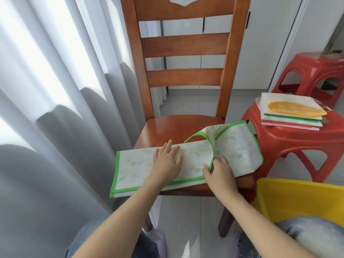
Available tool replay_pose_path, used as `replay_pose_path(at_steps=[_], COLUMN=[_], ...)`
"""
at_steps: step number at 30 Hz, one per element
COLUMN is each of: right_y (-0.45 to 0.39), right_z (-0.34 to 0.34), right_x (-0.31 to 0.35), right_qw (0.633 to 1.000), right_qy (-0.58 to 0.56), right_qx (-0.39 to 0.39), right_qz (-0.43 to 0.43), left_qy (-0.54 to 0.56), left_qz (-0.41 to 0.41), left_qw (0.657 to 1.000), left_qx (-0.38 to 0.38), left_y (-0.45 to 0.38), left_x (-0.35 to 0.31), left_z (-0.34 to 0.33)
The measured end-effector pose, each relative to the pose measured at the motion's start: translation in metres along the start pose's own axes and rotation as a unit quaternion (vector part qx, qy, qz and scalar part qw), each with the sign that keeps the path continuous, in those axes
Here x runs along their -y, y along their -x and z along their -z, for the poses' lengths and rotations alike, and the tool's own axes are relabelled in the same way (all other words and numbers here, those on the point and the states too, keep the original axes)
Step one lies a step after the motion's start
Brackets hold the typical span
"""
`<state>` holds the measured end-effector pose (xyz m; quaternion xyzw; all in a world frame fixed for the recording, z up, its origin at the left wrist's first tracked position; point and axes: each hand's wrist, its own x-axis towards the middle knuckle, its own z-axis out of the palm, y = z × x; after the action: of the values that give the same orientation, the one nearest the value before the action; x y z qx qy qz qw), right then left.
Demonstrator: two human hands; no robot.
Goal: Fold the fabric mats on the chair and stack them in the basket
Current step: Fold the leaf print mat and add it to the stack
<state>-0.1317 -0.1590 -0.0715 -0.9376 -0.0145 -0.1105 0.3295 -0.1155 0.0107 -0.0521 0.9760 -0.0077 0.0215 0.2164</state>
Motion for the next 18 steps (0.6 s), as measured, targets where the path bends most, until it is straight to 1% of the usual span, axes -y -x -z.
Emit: replay_pose_path(at_steps=[4,9,13,18], right_y=[0.001,0.004,0.005,0.004], right_z=[-0.001,-0.001,-0.001,-0.003], right_x=[-0.004,-0.008,-0.012,-0.014], right_qw=[1.0,0.999,0.999,0.998], right_qy=[0.009,-0.004,-0.018,-0.002], right_qx=[-0.004,-0.01,-0.004,0.0], right_qz=[0.024,0.037,0.044,0.055], left_qy=[-0.068,-0.088,-0.113,-0.124], left_qz=[0.008,0.023,0.02,0.01], left_qw=[0.997,0.993,0.992,0.991], left_qx=[0.036,0.071,0.06,0.046], left_y=[-0.012,-0.012,-0.008,-0.008], left_x=[0.001,-0.007,-0.004,-0.002], left_z=[-0.005,-0.02,-0.031,-0.035])
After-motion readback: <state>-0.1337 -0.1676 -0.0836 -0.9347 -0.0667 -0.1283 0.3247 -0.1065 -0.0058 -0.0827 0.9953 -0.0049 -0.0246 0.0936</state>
